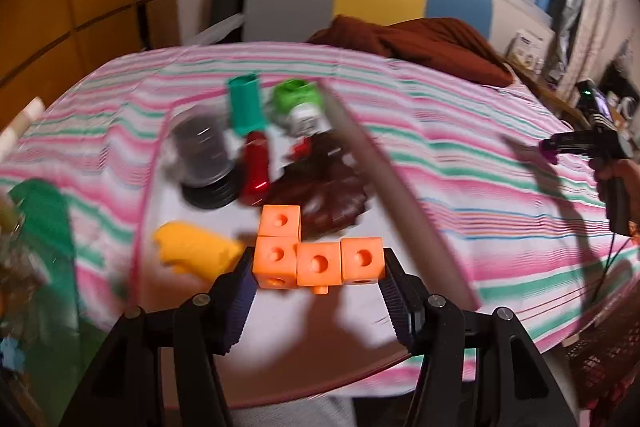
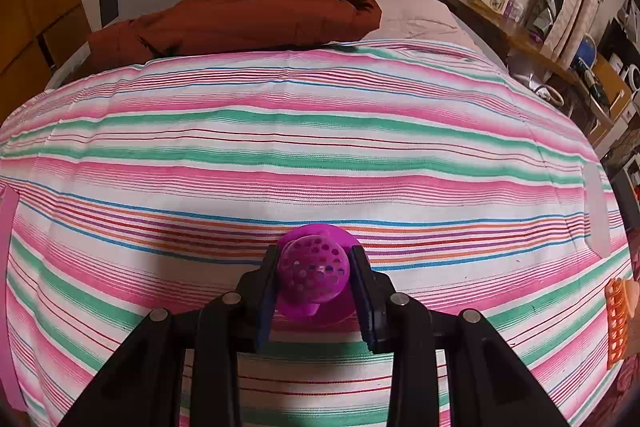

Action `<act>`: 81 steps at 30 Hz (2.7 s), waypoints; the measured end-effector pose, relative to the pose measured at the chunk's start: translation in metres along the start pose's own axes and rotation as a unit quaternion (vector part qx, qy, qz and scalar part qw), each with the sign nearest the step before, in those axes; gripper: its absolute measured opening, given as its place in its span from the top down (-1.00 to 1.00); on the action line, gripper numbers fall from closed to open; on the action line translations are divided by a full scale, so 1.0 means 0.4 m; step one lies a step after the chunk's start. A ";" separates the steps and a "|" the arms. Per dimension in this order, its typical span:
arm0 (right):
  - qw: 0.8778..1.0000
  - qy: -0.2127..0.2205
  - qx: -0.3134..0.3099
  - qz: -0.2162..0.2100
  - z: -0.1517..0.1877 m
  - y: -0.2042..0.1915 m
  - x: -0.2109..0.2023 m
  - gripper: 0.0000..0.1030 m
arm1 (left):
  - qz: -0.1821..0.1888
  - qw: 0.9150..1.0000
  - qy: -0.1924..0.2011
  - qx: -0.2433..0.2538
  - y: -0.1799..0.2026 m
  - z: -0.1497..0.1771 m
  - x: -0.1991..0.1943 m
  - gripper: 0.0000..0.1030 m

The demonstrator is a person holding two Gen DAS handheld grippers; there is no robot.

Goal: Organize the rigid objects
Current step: 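Carry the orange cubes into the tray with the left tool and release, then carry the magenta toy into the tray with the right tool and release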

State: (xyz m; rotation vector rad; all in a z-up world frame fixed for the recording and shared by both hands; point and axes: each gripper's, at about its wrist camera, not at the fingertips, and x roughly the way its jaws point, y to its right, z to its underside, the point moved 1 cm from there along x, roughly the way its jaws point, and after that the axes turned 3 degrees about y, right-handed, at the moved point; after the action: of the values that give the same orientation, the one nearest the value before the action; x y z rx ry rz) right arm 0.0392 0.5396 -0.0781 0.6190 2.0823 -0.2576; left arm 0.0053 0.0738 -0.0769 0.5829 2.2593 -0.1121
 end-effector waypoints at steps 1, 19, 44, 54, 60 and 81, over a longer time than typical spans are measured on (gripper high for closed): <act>1.000 0.000 -0.003 0.001 0.000 -0.003 0.000 0.35 | -0.001 1.000 -0.002 -0.004 -0.008 0.006 -0.003 -0.16; 0.996 0.046 -0.073 -0.030 0.021 -0.141 -0.073 0.35 | -0.022 0.998 -0.028 -0.043 -0.085 0.067 -0.041 -0.17; 0.983 0.071 -0.104 -0.137 0.104 -0.318 -0.194 0.36 | -0.054 0.998 0.036 -0.010 -0.055 0.051 -0.084 -0.90; 0.971 0.053 -0.126 -0.197 0.201 -0.435 -0.263 0.36 | -0.049 0.997 0.041 -0.033 -0.079 0.048 -0.086 -0.91; 0.957 0.060 -0.153 -0.238 0.238 -0.519 -0.333 0.36 | -0.050 0.997 0.045 -0.048 -0.097 0.049 -0.089 -0.92; 0.924 0.027 -0.259 -0.280 0.346 -0.810 -0.419 0.35 | -0.068 0.994 0.054 -0.068 -0.142 0.056 -0.109 -0.92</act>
State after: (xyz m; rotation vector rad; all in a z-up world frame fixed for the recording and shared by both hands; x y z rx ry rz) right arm 0.0460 0.1520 -0.0337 -0.3001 2.2164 0.0014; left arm 0.0208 0.0010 -0.0668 0.3700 2.3894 0.0046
